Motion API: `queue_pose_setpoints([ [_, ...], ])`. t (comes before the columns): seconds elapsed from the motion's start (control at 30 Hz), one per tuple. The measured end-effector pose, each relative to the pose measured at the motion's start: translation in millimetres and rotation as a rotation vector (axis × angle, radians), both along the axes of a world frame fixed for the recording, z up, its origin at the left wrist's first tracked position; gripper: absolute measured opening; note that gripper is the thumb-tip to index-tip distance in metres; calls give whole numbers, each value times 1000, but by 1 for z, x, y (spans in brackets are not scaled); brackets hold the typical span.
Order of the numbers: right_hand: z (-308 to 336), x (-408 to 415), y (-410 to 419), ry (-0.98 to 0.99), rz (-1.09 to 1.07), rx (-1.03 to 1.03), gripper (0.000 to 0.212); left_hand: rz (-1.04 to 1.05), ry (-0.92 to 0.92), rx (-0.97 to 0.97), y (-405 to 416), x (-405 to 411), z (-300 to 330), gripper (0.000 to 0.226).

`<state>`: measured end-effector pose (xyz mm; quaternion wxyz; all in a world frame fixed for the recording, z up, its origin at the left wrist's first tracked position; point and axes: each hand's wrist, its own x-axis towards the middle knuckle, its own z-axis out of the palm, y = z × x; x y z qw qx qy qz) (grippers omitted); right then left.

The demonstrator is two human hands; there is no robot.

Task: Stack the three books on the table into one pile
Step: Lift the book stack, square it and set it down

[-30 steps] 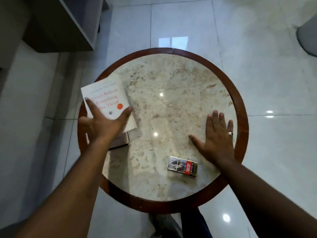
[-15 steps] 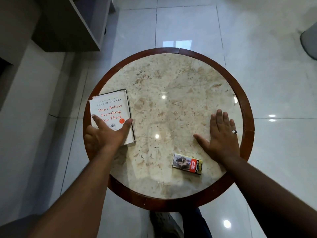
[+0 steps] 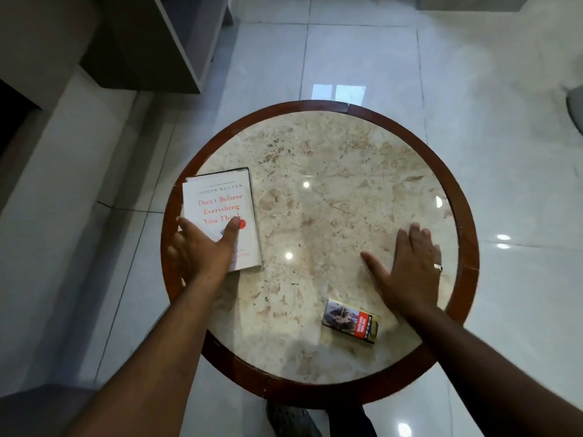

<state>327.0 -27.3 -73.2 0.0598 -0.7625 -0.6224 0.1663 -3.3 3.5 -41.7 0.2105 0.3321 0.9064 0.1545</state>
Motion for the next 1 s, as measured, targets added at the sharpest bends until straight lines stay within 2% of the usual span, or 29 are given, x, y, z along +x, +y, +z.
queue_pose_setpoints([
  [0.1,19,-73,34,236,-48,78,69,74,-45,41,9,-7,5,81],
  [0.2,34,-167,71,479,44,-61,57,115,-39,41,15,-9,11,59],
  [0.27,39,-214,84,606,-31,-167,57,134,-38,18,19,-9,12,58],
  [0.33,38,-237,90,608,-127,-192,60,192,-80,-11,25,-8,13,61],
  [0.4,36,-244,91,566,-187,-203,66,260,-196,9,31,-9,14,59],
  [0.5,41,-236,97,654,-265,-237,79,343,-455,77,35,-4,18,63],
  [0.57,49,-224,101,775,-298,-111,72,357,-533,203,38,11,25,61],
  [0.63,60,-209,103,915,-257,98,58,326,-550,414,45,33,36,58],
  [0.7,70,-190,108,1048,-160,331,51,232,-559,640,52,53,52,50],
  [0.8,69,-158,116,1189,8,634,46,110,-567,822,55,80,65,38],
  [0.87,57,-141,111,1176,52,679,43,60,-573,863,51,97,57,39],
  [1.0,27,-126,98,1244,-42,593,37,2,-695,813,45,114,41,47],
])
